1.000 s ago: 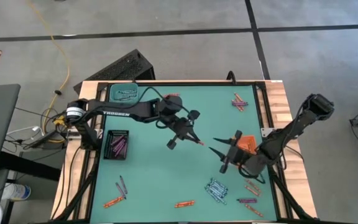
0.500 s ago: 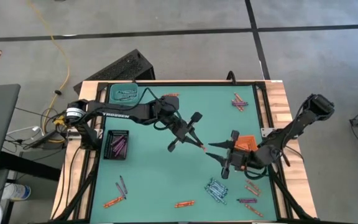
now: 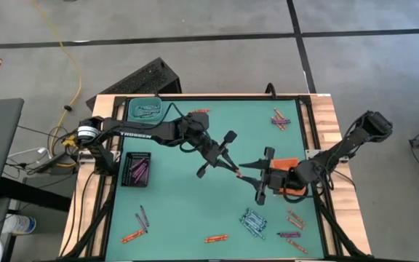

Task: Sort crayons
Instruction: Put the orange crayon into the orange bin

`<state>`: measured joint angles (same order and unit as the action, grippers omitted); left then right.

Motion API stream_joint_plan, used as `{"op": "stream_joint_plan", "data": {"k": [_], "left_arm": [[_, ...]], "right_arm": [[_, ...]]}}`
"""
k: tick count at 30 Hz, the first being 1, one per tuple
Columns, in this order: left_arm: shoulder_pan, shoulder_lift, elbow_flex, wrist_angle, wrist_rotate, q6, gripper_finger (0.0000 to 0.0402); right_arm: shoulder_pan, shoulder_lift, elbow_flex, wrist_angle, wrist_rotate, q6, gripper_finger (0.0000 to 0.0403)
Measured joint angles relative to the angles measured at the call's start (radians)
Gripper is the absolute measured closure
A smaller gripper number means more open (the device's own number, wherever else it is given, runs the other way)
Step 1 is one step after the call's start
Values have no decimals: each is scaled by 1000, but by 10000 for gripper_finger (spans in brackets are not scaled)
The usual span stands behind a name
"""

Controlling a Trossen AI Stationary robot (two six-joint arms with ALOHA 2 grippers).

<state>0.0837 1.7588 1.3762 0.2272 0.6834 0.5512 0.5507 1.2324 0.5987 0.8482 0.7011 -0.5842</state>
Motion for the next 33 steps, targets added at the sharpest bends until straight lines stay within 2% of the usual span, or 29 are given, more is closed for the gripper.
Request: {"op": "stream_joint_plan", "data": {"k": [6,21,24,28,33], "left_arm": [[0,0,0,22,1,11,401],[-1,0,0,21,-31,21,401],[-1,0,0,20,-35,20,399],[3,0,0,0,-56,6,378],[13,0,1,-108,-134,5,311]], "right_arm": [[-5,0,0,-9,-26,-2,258],[-50,-1,0,-24,-155,4,388],[-49,-1,0,-25,-151,5,396],[-48,-1,0,-42,-109,43,397],[-46,0,0,-147,-1,157,398]]}}
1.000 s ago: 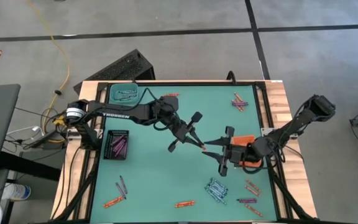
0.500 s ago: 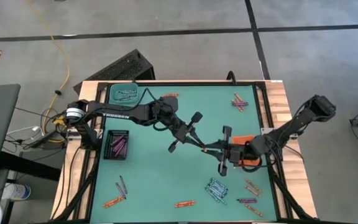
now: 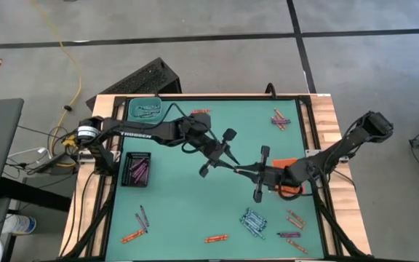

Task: Sort crayons
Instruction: Put the orange crayon into the orange bin

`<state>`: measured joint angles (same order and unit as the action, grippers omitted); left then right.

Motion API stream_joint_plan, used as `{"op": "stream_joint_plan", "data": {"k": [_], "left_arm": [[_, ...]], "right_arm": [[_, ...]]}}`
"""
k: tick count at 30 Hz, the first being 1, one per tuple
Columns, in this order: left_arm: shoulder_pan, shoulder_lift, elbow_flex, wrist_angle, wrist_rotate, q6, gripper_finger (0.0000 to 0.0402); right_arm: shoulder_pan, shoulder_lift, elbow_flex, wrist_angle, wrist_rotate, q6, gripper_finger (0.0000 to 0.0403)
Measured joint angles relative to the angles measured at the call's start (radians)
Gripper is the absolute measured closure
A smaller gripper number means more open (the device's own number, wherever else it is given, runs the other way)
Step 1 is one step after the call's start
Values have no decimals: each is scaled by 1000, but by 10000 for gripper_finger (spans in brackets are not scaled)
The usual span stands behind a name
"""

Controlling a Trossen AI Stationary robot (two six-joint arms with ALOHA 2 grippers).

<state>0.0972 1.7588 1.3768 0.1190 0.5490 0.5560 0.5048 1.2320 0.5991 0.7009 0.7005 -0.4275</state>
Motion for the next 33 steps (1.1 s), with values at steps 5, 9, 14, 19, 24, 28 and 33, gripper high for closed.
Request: {"op": "stream_joint_plan", "data": {"k": [5,9,14,19,24,28,33], "left_arm": [[24,0,1,-219,-72,-2,248],[38,0,0,-409,-200,2,232],[52,0,-55,-505,-271,9,231],[73,-1,-133,-525,-323,45,231],[125,0,-195,-494,-356,43,231],[181,0,-216,-442,-354,30,230],[245,0,-222,-433,-329,27,230]], "right_arm": [[8,-24,0,-202,151,221,399],[30,-68,0,-418,265,436,399],[41,-159,0,-764,291,817,399],[41,-219,0,-1140,213,1232,400],[41,-233,0,-1403,84,1518,400],[41,-234,0,-1543,-5,1652,400],[41,-234,0,-1665,-95,1773,400]]}}
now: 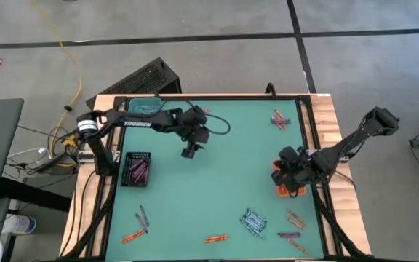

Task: Sort crayons
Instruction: Put the orange crayon into the orange bin, then put the blue crayon into the green bin

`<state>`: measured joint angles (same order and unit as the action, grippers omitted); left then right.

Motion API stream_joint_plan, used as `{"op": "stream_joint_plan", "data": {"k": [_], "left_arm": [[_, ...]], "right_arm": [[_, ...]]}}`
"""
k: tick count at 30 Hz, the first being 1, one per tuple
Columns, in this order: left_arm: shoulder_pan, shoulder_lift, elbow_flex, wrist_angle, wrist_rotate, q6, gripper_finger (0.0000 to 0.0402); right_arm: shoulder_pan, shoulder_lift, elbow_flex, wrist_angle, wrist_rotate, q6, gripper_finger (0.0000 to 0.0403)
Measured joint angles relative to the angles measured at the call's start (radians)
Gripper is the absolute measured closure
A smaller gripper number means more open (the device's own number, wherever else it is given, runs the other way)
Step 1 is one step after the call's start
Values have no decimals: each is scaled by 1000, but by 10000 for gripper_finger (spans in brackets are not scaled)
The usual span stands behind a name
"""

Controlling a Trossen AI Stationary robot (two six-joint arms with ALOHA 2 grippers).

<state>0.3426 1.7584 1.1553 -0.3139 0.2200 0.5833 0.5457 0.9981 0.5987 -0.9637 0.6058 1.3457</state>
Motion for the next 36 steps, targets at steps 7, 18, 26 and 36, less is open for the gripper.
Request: {"op": "stream_joint_plan", "data": {"k": [7,18,26,36], "left_arm": [[38,0,0,-41,84,-4,230],[-100,3,0,-85,356,-4,230],[-335,10,0,60,232,-2,230],[-470,10,0,107,140,-111,230]], "right_arm": [[16,0,0,-53,-129,73,400],[100,3,0,-53,-256,172,394],[172,3,0,-53,-309,255,391],[259,3,0,-45,-324,275,315]]}}
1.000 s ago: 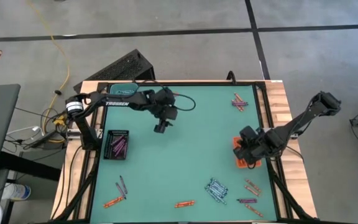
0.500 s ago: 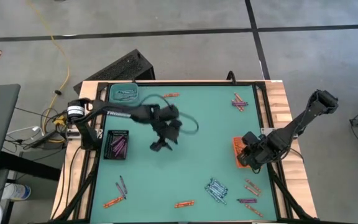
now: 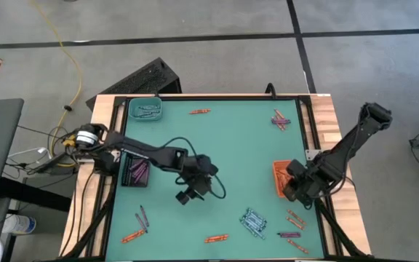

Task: Sort crayons
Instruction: Put the blue crayon into the green bin

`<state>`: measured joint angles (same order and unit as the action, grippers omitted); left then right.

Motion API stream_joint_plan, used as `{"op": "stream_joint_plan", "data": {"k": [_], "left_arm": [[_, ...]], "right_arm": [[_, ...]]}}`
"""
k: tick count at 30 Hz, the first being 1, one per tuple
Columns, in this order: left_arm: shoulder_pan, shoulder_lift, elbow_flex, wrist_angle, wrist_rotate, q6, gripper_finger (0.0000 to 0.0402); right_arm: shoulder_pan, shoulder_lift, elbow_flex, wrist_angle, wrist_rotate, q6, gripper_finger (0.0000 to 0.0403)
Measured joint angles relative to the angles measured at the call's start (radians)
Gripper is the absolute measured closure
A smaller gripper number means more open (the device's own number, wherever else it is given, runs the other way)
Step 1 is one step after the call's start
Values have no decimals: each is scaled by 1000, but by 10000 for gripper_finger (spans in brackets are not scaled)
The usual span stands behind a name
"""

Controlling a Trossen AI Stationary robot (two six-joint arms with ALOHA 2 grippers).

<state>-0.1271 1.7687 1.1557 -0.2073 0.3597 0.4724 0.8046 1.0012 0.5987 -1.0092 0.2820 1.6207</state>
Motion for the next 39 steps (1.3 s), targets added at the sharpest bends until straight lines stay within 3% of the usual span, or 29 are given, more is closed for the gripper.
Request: {"op": "stream_joint_plan", "data": {"k": [7,14,20,27,39], "left_arm": [[-53,0,0,36,-8,-74,230],[-100,0,0,82,-41,-114,230],[-136,14,0,120,-98,-156,230],[-192,100,-46,278,-142,-252,230],[-267,166,-44,355,-320,-372,230]], "right_arm": [[43,0,0,17,14,-3,286],[75,0,72,30,151,-81,285],[69,26,104,281,238,-322,285],[27,209,110,594,209,-572,285],[25,565,257,499,179,-603,284]]}}
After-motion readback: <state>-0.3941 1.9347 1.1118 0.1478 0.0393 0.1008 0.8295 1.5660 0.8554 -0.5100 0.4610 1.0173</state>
